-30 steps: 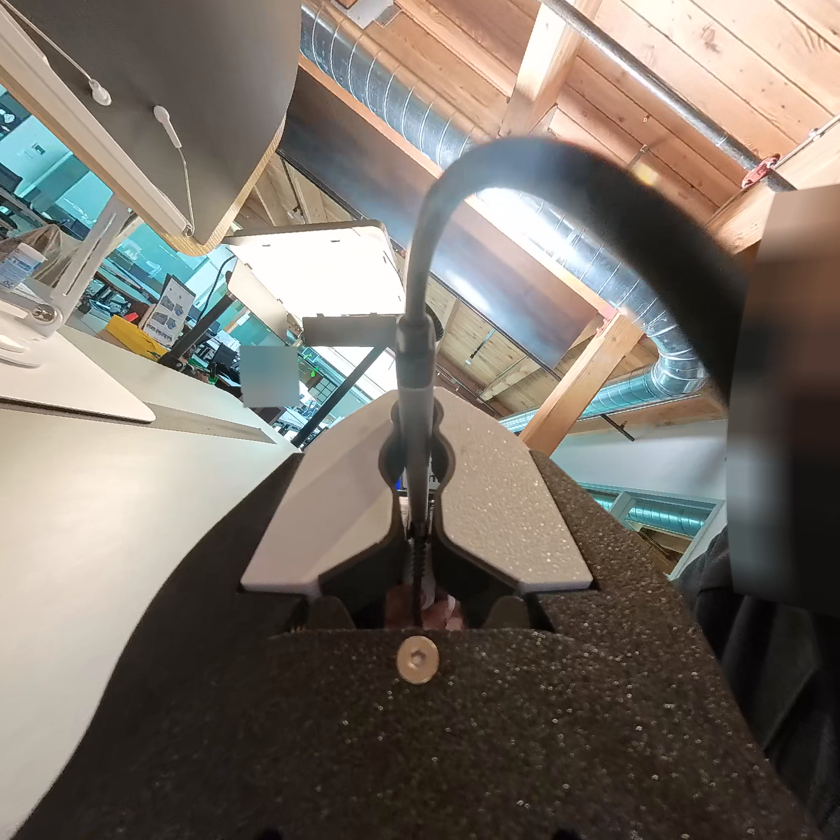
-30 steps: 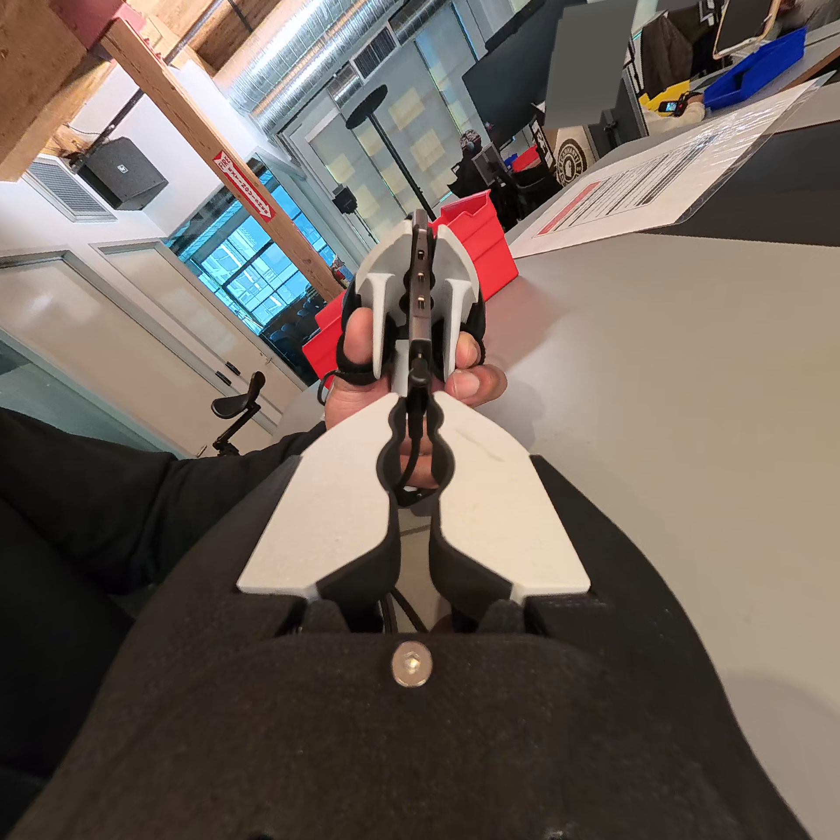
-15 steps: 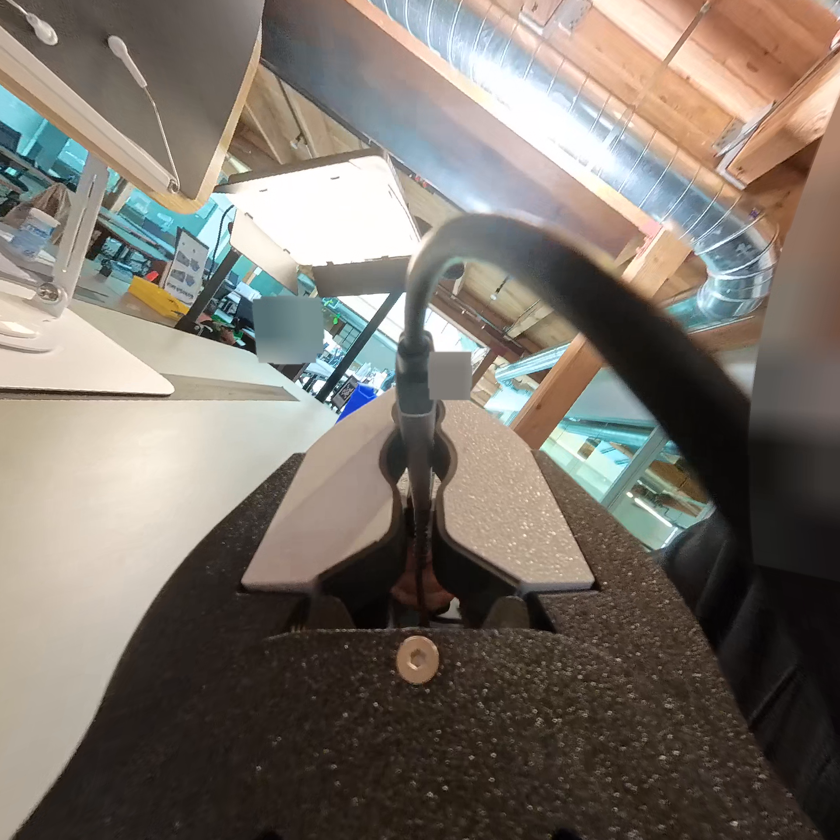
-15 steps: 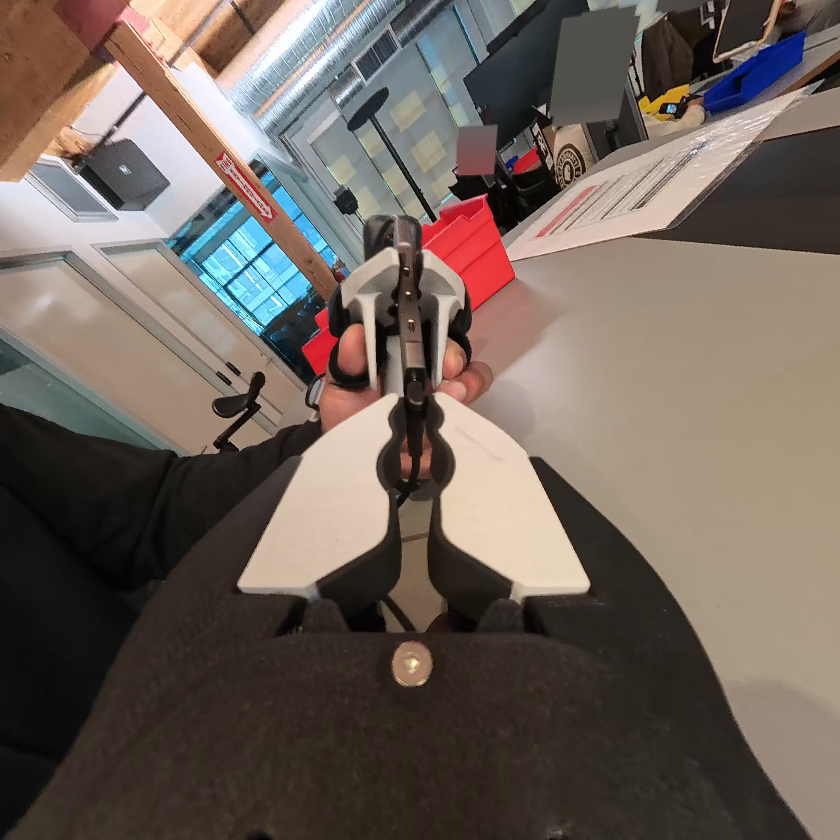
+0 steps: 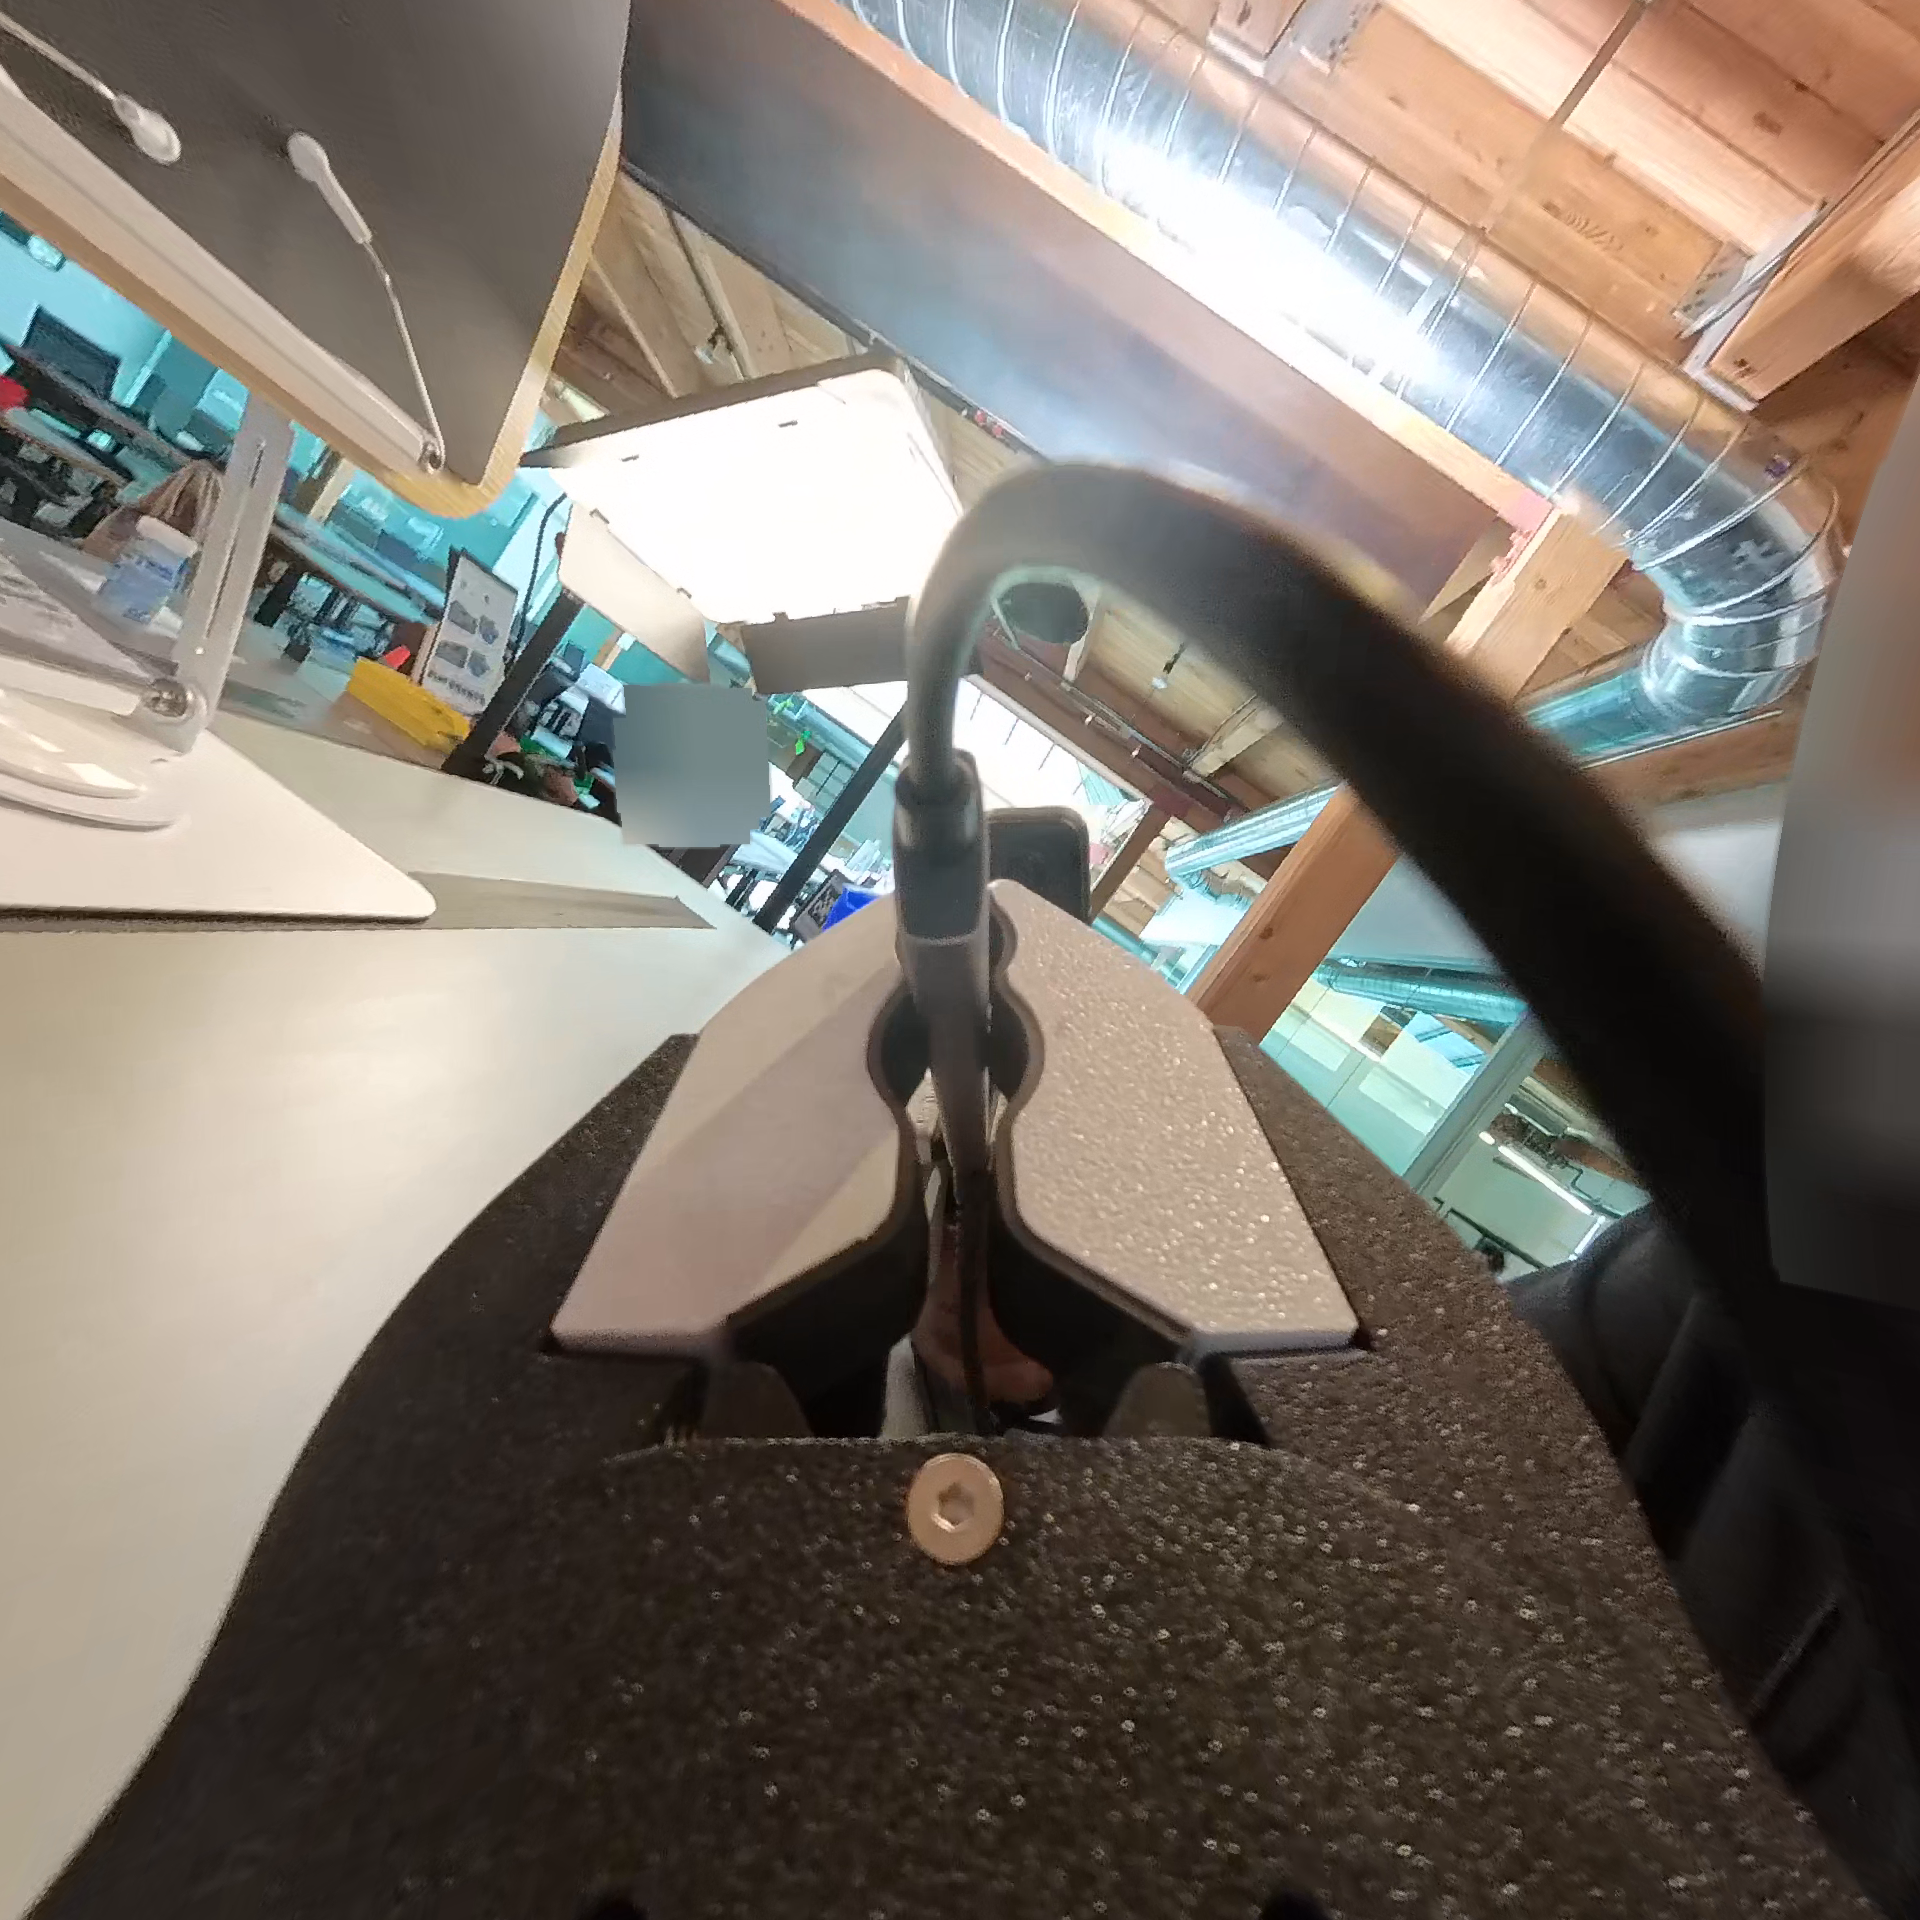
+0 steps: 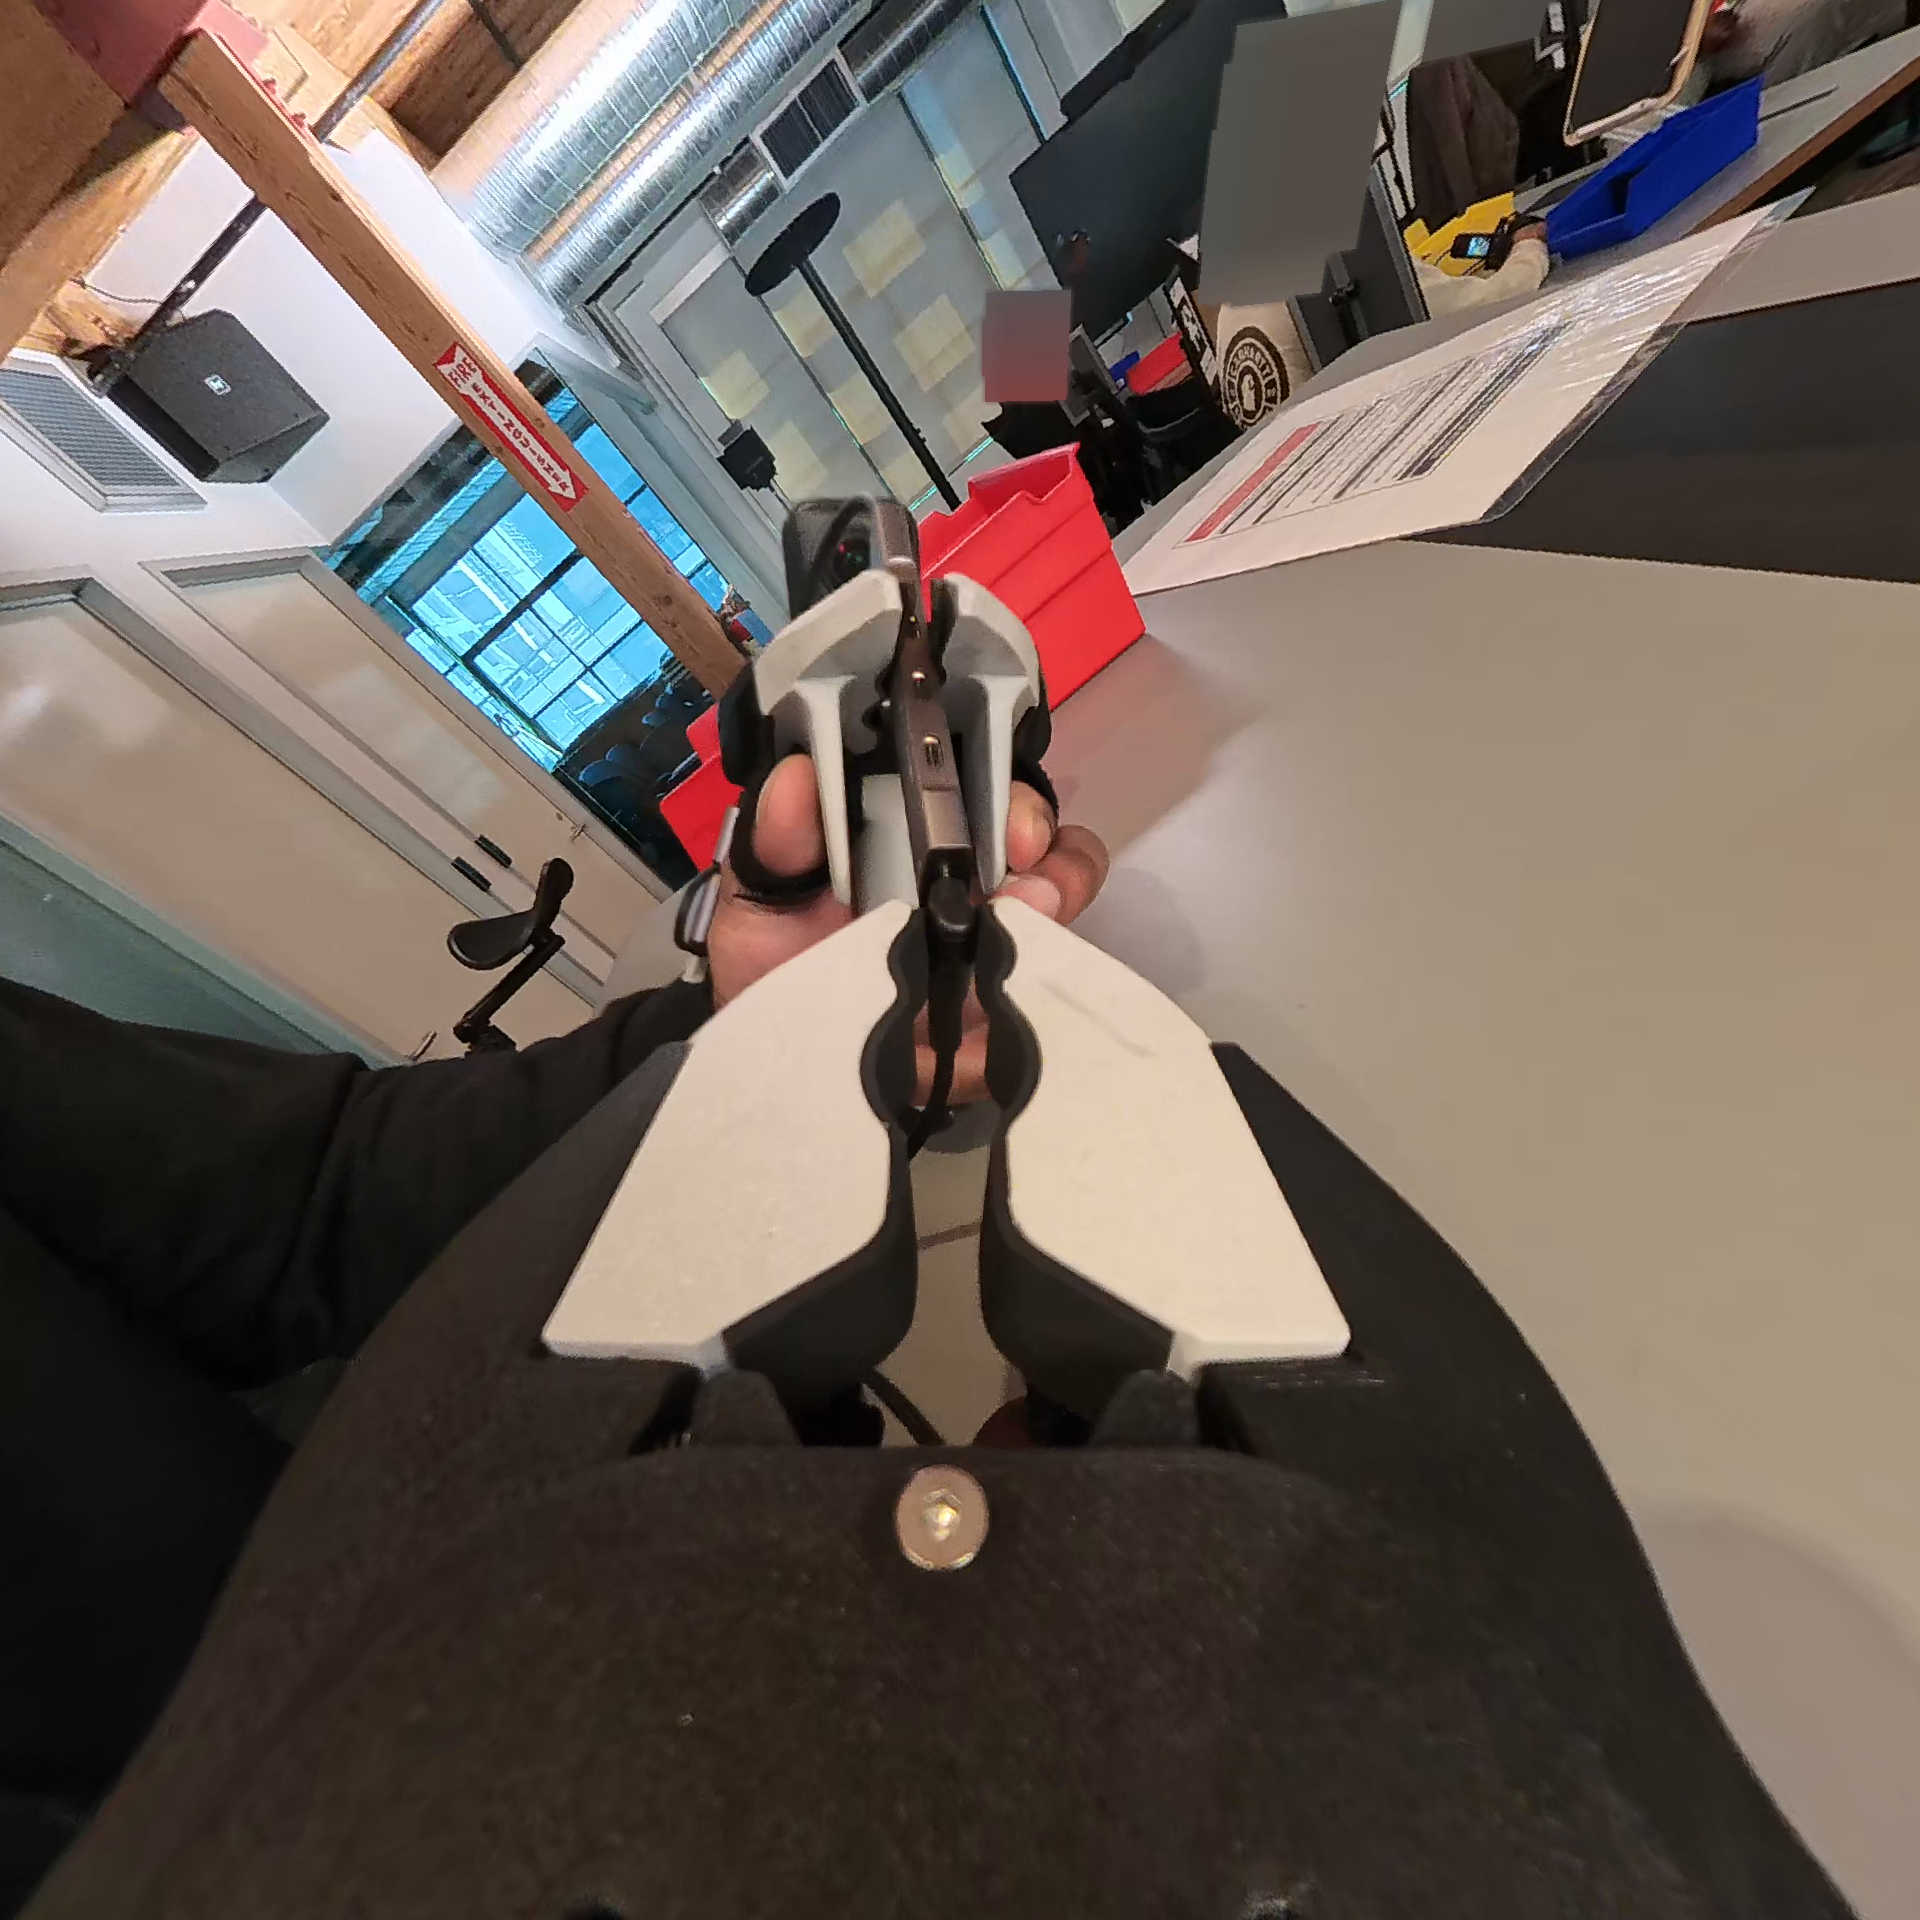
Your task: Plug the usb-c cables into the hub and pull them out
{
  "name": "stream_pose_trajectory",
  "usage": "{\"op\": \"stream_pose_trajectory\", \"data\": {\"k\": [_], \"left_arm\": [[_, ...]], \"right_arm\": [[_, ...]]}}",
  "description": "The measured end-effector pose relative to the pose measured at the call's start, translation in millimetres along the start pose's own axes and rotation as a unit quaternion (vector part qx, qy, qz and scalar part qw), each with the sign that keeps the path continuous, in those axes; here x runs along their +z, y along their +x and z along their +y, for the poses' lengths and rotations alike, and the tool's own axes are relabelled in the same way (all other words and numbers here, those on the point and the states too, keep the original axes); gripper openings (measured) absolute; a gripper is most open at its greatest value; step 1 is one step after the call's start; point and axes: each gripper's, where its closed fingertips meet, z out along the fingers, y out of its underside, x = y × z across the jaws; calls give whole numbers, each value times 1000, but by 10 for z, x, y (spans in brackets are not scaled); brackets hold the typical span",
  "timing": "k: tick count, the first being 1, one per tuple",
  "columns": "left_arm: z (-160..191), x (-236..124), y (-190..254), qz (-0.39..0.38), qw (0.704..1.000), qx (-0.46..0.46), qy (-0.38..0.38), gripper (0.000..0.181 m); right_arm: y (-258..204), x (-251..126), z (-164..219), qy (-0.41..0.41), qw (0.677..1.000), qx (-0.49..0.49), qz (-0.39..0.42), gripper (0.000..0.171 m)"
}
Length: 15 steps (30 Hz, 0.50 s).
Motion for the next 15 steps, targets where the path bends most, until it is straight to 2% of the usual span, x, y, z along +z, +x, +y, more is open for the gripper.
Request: {"op": "stream_pose_trajectory", "data": {"k": [7, 15], "left_arm": [[-148, -94, -12, 8, 999, -2, 51, 7], [-33, -13, 8, 11, 1000, -8, 17, 7]], "right_arm": [[15, -4, -19, 9, 1000, 14, 4, 10], [29, 8, 29, -1, 1000, 7, 9, 7]]}}
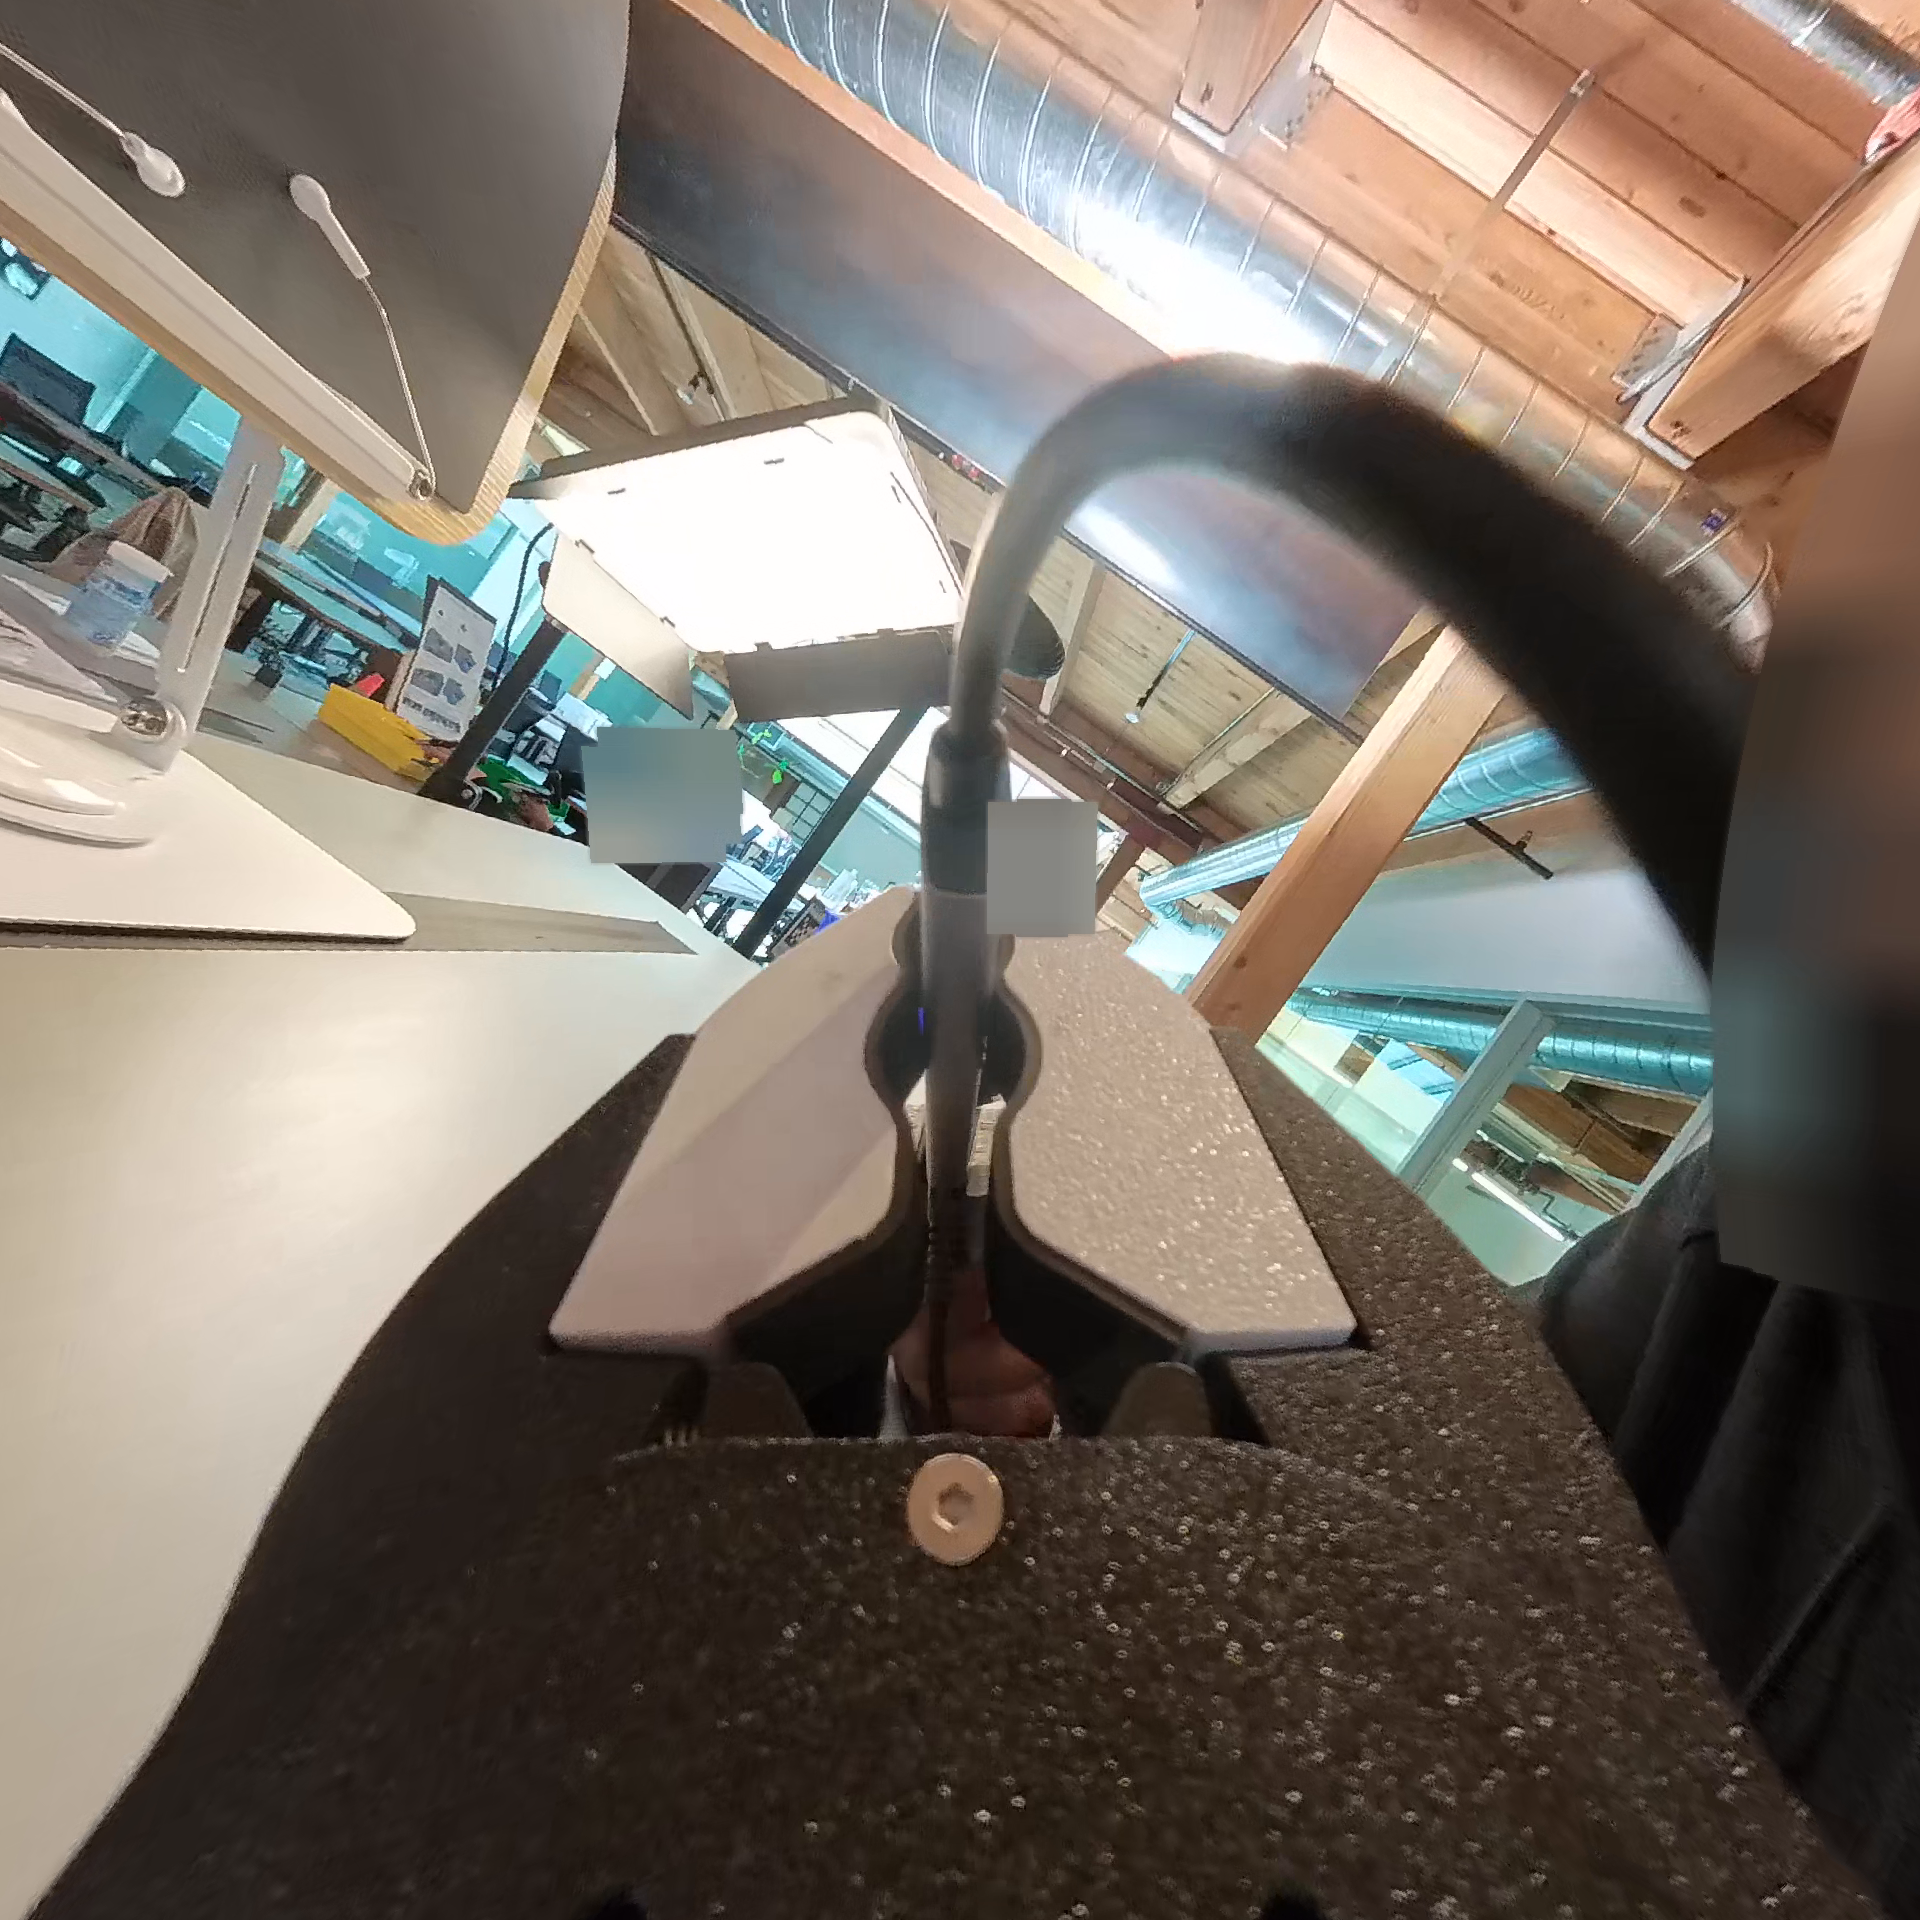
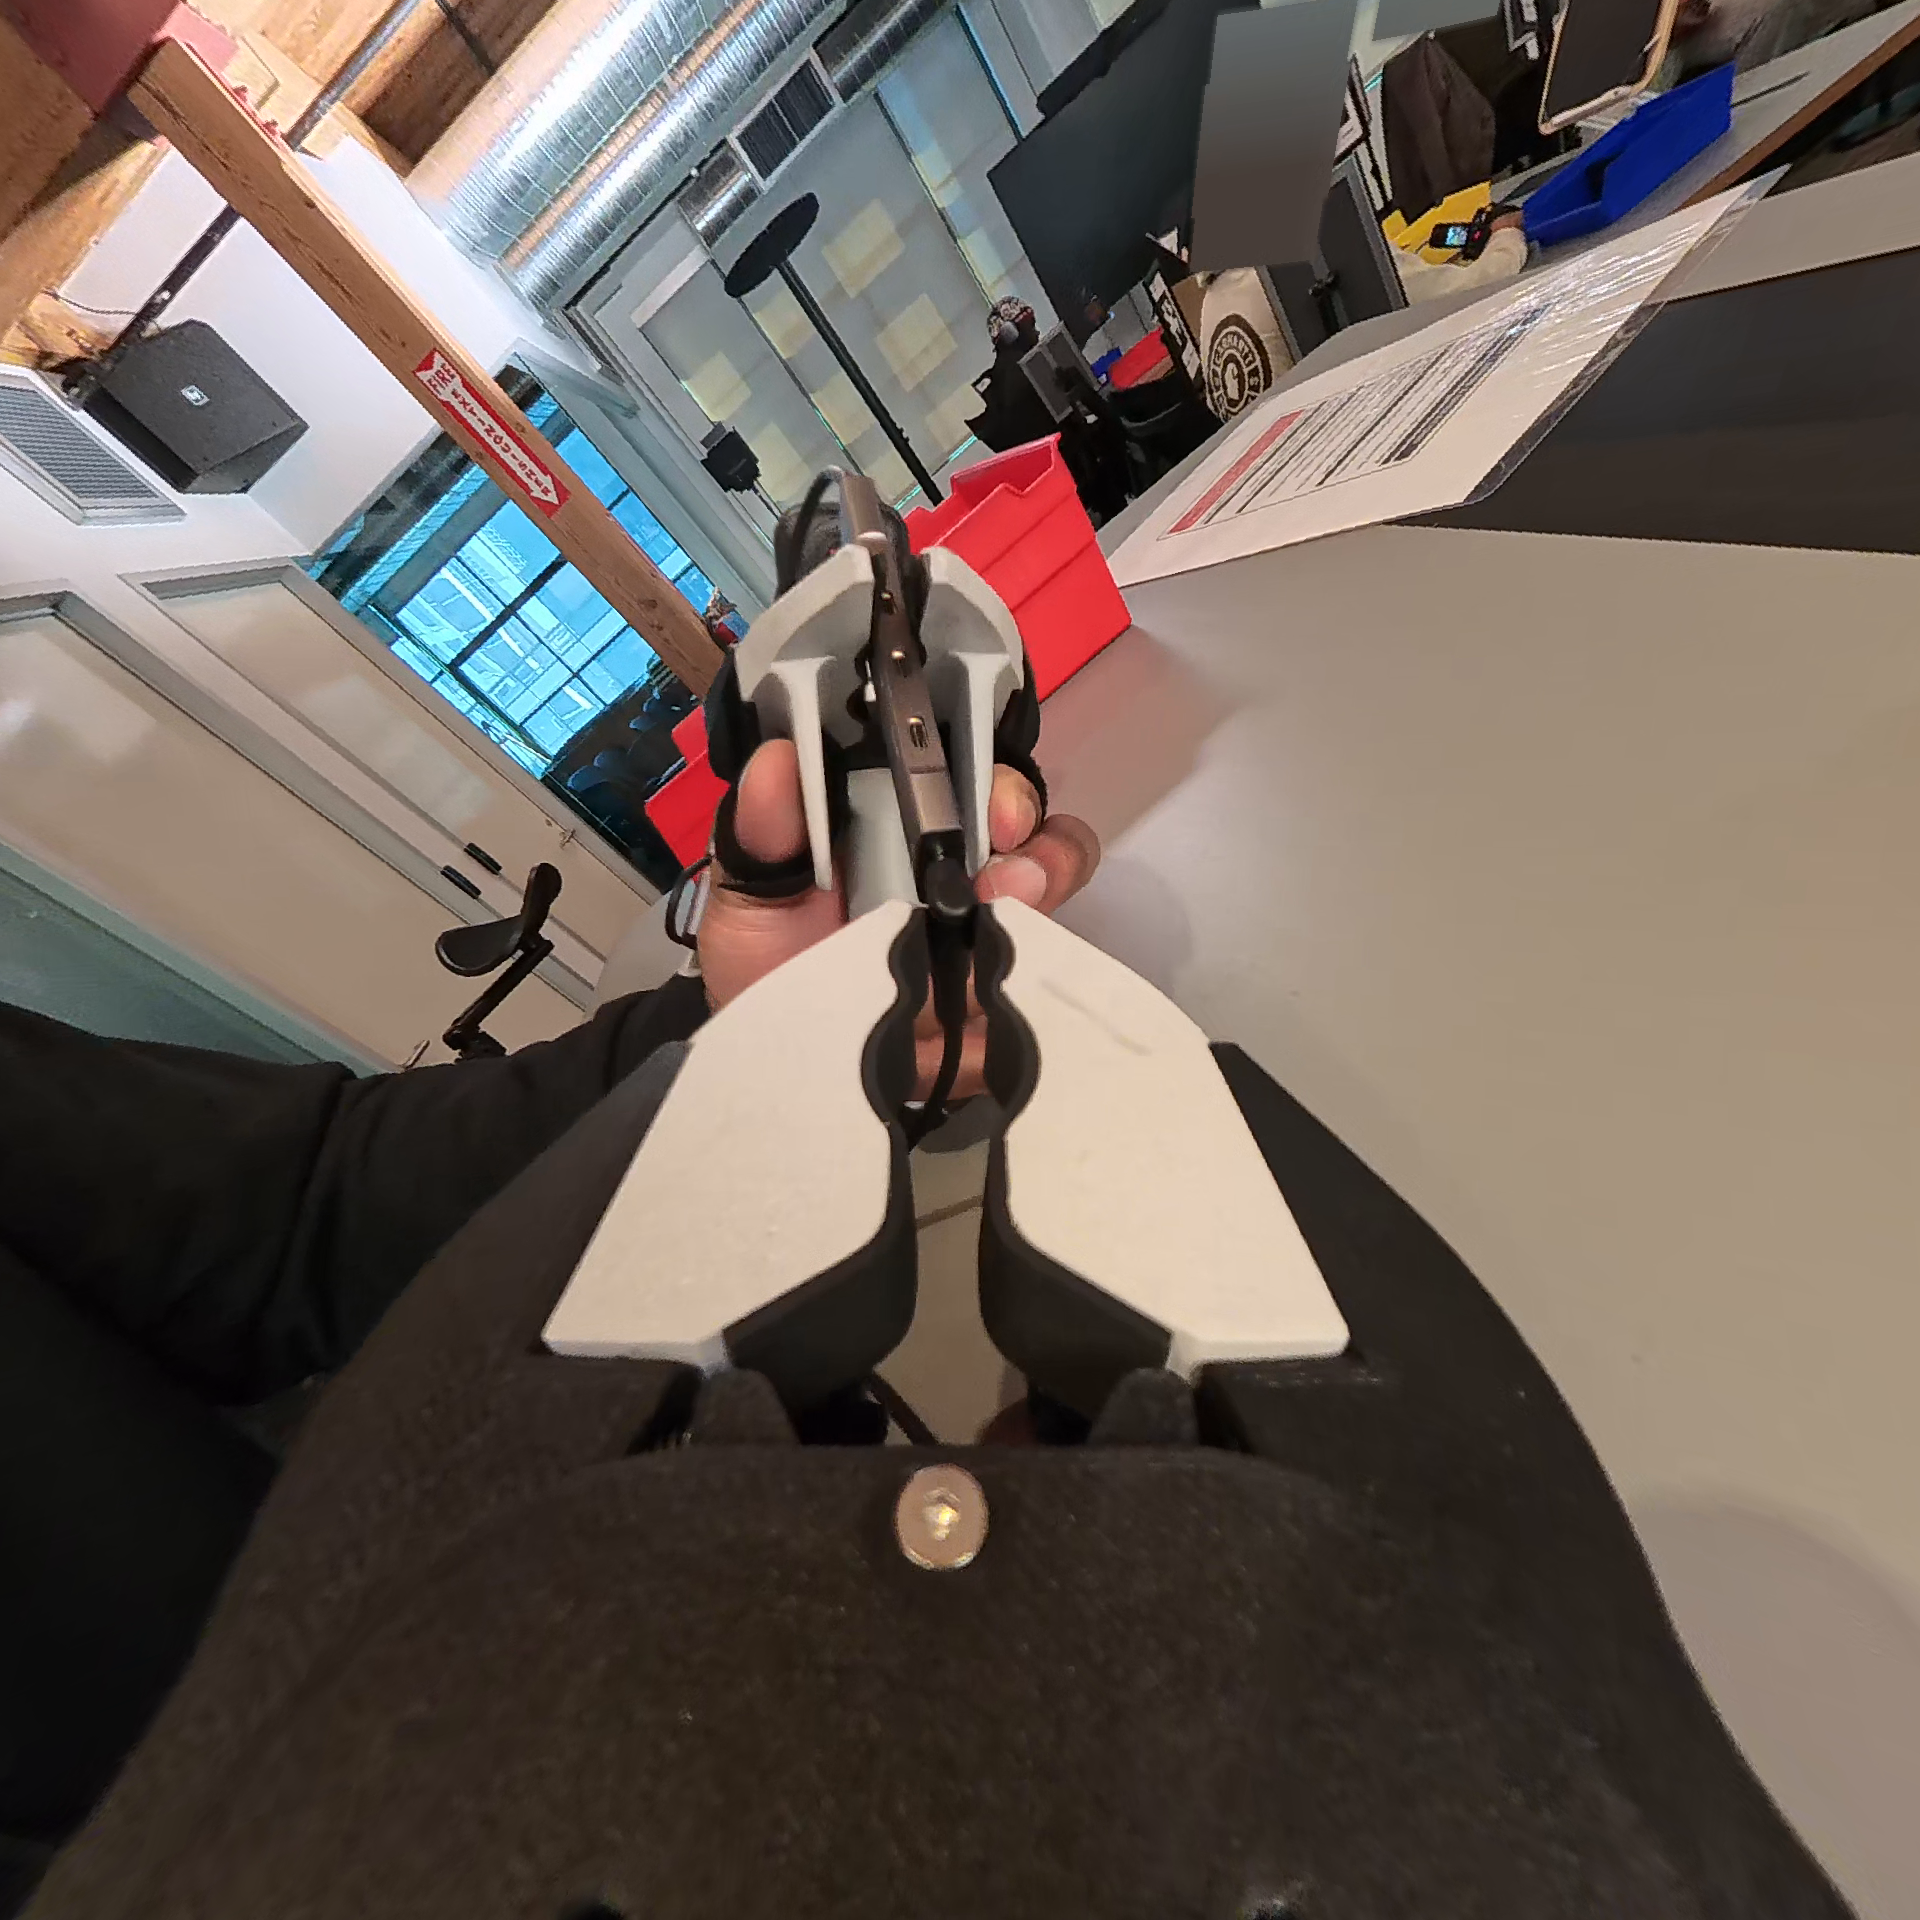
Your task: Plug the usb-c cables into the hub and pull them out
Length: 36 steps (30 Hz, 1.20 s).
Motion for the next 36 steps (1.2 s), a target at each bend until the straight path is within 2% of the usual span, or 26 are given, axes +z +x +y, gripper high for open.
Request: {"op": "stream_pose_trajectory", "data": {"k": [9, 12, 14, 16, 18, 20, 22, 28, 29, 31, 33, 36], "left_arm": [[1, -6, -65, -25, 1000, 13, -3, 7], [3, -3, -37, -15, 1000, 16, -3, 7], [34, 18, -20, -9, 1000, 19, -13, 7], [81, 48, 8, 1, 999, 20, -25, 7], [118, 71, 19, 7, 999, 13, -34, 8], [115, 67, 10, 10, 999, 4, -34, 7], [91, 53, -23, 6, 999, -11, -29, 14], [-229, -224, -254, -53, 998, -17, 19, 24], [-259, -273, -296, -67, 998, -10, 13, 24], [-148, -288, -352, -85, 995, 0, -53, 41], [-25, -287, -369, -95, 989, 16, -109, 41], [82, -288, -367, -101, 984, 24, -148, 41]], "right_arm": [[47, 10, -44, 15, 1000, -1, 14, 10], [43, 3, -70, 21, 1000, 8, 5, 31], [17, 14, -72, 21, 1000, 13, -7, 33], [-6, 37, -52, 16, 1000, 9, -12, 30], [-46, 52, -44, 15, 1000, -4, -21, 11], [-61, 47, -54, 20, 999, -13, -22, 10], [-49, 17, -62, 16, 1000, -8, -21, 9], [97, -320, -157, 7, 1000, 13, -2, 9], [119, -387, -179, 7, 1000, 21, -3, 9], [146, -474, -200, 7, 999, 31, -9, 10], [195, -532, -197, 6, 999, 39, -5, 10], [168, -601, -281, 31, 998, 42, -24, 10]]}}
